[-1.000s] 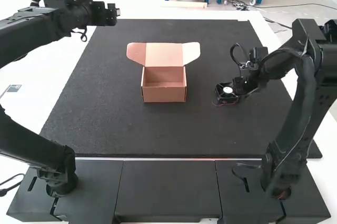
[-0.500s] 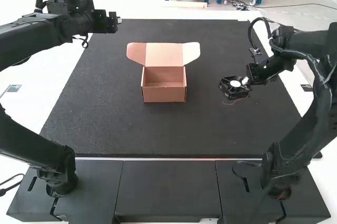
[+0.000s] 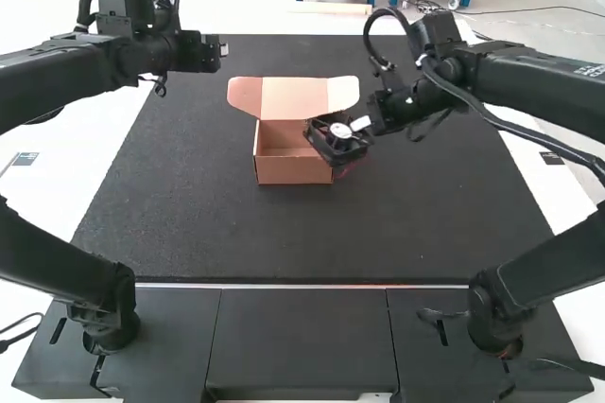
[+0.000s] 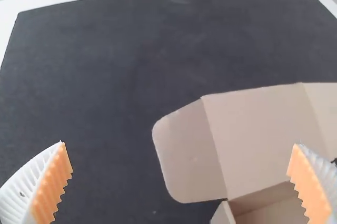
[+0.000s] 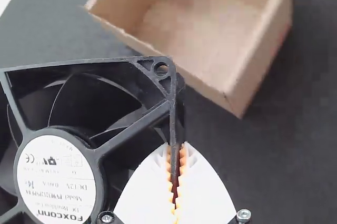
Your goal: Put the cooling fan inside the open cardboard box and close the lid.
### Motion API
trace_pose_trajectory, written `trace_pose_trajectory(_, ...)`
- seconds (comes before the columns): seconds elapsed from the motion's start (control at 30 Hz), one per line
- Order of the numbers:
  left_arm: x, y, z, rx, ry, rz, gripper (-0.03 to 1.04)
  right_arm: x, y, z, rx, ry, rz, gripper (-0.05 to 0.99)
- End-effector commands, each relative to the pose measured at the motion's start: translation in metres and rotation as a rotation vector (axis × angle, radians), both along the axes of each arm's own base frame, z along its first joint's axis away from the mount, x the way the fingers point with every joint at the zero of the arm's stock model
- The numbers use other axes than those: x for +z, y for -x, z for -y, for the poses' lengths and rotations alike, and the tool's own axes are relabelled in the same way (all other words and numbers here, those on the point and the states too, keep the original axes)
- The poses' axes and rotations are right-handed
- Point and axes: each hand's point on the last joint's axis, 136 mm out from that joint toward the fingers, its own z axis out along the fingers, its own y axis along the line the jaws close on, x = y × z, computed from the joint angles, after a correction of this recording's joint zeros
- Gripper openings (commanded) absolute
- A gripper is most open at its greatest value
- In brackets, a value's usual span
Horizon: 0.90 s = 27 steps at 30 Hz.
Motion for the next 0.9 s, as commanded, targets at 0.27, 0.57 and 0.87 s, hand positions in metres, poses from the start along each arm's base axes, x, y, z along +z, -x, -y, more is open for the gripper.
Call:
trace_pose_trajectory(0.27, 0.015, 0.005, -0.026, 0.142, -0.022, 0.073, 0.97, -0.016, -0.056, -0.055, -0.202, -0.075, -0.021, -0.02)
trace_pose_trajectory(0.57, 0.013, 0.013, -0.038, 0.207, -0.029, 0.101, 0.97, -0.025, -0.104, -0.074, -0.239, -0.068, 0.033, -0.02)
trace_pose_trajectory(0.87, 0.01, 0.014, -0.039, 0.207, -0.031, 0.099, 0.97, -0.055, -0.108, -0.076, -0.219, -0.023, 0.015, -0.02)
